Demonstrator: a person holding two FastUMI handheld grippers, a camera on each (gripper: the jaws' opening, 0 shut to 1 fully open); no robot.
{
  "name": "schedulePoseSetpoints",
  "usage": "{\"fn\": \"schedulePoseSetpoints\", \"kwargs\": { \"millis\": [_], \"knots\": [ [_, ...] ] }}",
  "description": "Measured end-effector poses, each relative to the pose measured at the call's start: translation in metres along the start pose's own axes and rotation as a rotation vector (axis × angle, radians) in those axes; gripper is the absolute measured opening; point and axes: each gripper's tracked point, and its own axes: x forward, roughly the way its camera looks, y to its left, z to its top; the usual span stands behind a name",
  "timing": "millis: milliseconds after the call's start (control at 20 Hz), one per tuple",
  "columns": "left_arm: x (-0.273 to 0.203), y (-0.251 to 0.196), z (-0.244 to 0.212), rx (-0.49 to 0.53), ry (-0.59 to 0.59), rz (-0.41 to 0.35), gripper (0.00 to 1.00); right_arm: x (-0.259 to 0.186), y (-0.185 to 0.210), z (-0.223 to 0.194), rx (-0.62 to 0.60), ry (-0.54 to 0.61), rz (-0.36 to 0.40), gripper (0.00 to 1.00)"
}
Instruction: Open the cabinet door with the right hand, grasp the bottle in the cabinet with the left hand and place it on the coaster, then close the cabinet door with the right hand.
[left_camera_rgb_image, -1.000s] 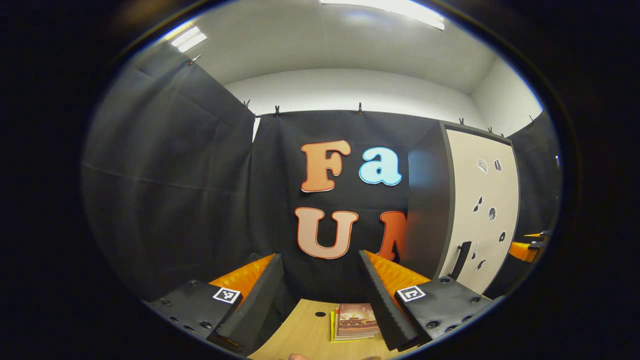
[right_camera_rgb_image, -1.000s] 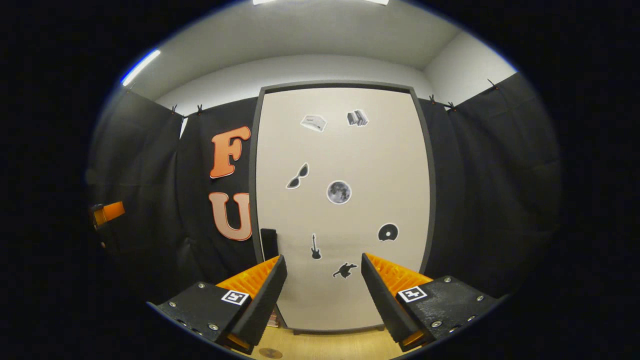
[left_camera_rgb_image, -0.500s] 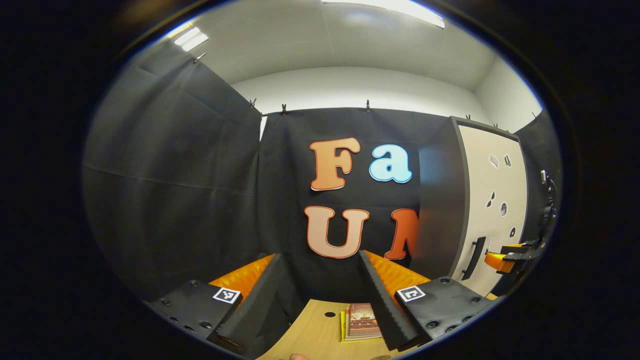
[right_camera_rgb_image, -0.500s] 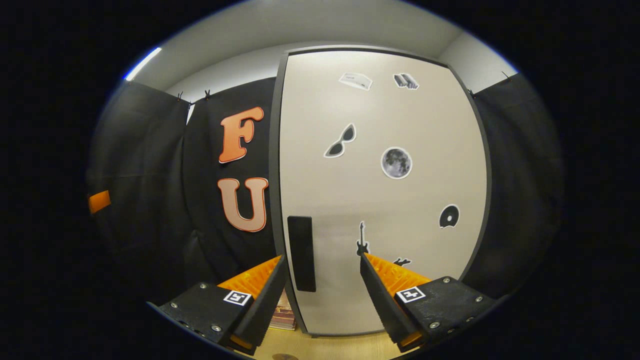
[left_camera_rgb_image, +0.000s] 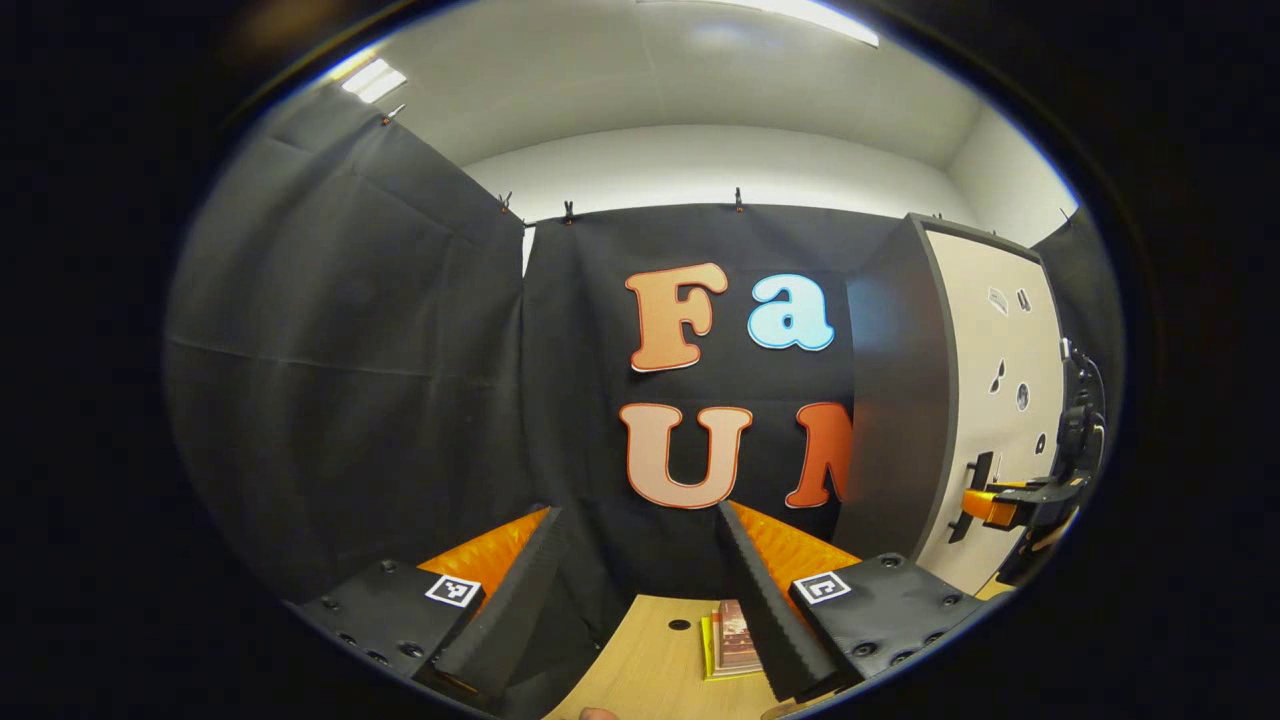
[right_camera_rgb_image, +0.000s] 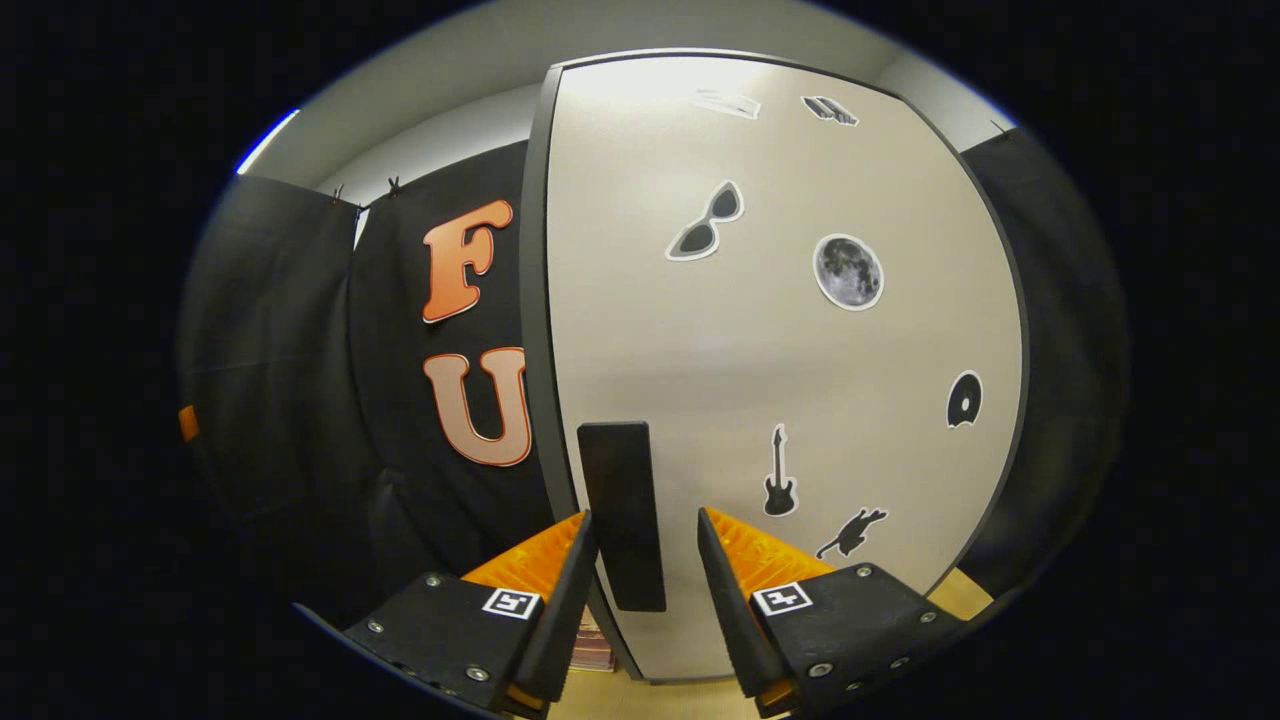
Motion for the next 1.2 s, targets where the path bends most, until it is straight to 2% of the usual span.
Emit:
{"fn": "schedulePoseSetpoints", "kwargs": {
  "millis": [150, 200, 400, 550, 850, 1100, 1150, 1200],
  "knots": [
    [-0.002, 0.0, 0.0, -0.003, 0.005, -0.001, 0.98, -0.001, 0.004, 0.001, -0.003, -0.002, 0.004, 0.42],
    [-0.004, -0.001, -0.001, -0.008, 0.007, -0.006, 0.98, 0.0, 0.004, 0.0, -0.004, 0.002, 0.001, 0.39],
    [-0.01, -0.003, -0.002, -0.019, 0.013, -0.014, 1.0, -0.002, 0.005, -0.001, -0.007, 0.007, -0.013, 0.34],
    [-0.012, 0.001, -0.002, -0.024, 0.012, -0.006, 0.96, -0.005, 0.004, -0.001, -0.009, -0.009, -0.029, 0.31],
    [-0.021, 0.006, -0.002, -0.047, 0.016, 0.013, 0.98, -0.018, 0.001, -0.001, 0.001, -0.021, -0.03, 0.27],
    [-0.04, 0.001, 0.002, -0.04, 0.008, 0.009, 0.95, -0.045, 0.0, 0.002, 0.001, -0.034, -0.014, 0.27],
    [-0.042, -0.002, 0.003, -0.041, 0.007, 0.003, 0.98, -0.057, 0.004, 0.001, 0.007, -0.038, 0.036, 0.26],
    [-0.043, -0.006, 0.002, -0.041, 0.006, -0.002, 0.98, -0.061, -0.017, -0.015, -0.007, -0.002, -0.066, 0.23]
  ]
}}
